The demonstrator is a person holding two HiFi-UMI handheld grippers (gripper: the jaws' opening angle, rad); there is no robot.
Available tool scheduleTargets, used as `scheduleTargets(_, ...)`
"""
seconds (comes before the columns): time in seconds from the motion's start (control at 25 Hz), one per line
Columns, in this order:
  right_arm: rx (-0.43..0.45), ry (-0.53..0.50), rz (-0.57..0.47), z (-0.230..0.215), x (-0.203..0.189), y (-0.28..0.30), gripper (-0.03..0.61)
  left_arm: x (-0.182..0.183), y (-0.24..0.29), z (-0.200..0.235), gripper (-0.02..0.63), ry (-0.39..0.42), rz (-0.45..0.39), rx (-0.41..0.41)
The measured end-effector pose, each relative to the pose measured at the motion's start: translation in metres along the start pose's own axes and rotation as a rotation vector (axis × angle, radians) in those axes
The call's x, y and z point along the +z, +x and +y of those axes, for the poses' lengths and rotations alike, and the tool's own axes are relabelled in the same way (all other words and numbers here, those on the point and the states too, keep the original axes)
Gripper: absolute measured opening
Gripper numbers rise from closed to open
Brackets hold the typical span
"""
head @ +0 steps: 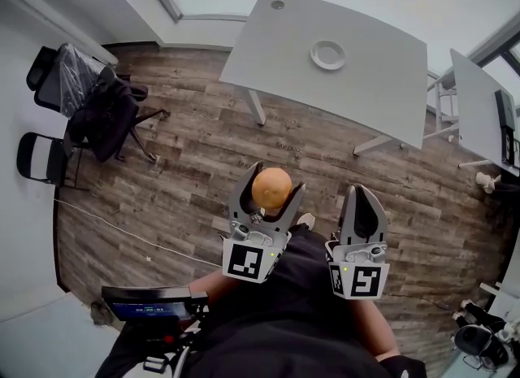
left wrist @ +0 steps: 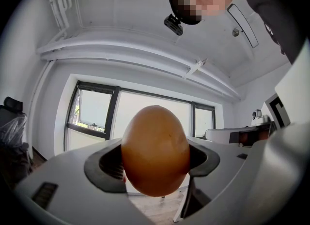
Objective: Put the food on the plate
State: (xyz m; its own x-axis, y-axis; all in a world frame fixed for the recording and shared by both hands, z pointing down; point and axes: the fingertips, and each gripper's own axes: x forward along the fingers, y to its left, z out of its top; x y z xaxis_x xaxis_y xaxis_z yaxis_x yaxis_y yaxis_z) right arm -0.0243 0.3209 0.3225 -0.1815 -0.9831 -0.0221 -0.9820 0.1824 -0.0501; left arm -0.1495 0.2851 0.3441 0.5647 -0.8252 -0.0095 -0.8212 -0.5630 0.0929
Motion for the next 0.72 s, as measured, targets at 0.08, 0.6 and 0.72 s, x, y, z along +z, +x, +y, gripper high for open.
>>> scheduleTargets(0.08, 0.004, -0.001, 0.002, -0.004, 0.0, 0.0, -0.003, -0.002, 0.001, -0.004, 0.311, -0.002, 0.005, 0.003)
scheduleTargets(0.6, 0.023, 0.008, 0.016, -0.036, -0.008, -0.014, -0.003, -0.001, 0.002, -0.008, 0.311, -0.002, -0.043, 0.088)
scheduleTargets(0.72, 0.035, 0.022, 0.026, -0.049, -0.014, -0.021, -0.003, 0.0, -0.002, -0.003, 0.311, -0.006, -0.046, 0.151)
